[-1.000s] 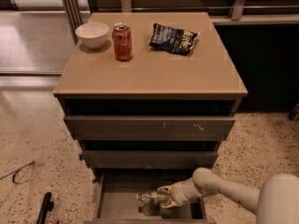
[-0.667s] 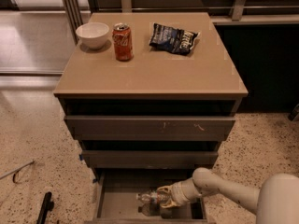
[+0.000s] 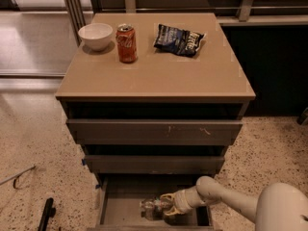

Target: Place water bottle into bottom drawer

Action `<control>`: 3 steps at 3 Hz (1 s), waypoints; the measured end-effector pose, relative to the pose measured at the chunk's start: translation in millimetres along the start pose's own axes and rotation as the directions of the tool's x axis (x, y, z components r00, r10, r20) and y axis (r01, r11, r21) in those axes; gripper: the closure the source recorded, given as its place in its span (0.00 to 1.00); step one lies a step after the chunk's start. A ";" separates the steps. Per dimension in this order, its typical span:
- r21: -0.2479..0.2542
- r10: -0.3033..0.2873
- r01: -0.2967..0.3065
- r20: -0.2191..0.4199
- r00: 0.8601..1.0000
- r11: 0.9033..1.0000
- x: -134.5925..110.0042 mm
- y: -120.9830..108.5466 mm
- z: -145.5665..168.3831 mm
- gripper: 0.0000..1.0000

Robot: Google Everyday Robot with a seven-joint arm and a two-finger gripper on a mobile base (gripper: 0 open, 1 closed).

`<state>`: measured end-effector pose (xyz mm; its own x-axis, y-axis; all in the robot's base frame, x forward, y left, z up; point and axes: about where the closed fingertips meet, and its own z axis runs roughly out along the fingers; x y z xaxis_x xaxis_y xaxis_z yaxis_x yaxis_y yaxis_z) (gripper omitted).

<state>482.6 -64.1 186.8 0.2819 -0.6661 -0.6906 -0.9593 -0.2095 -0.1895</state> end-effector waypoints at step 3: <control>-0.031 0.019 -0.019 0.011 1.000 0.999 17.7 -11.2 28.6 0.75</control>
Offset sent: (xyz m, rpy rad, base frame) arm 0.0275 0.0135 -0.0424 -0.0068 0.0564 0.0118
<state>497.8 -53.1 156.7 0.2635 -0.6622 -0.7014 -0.9633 -0.2191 -0.1551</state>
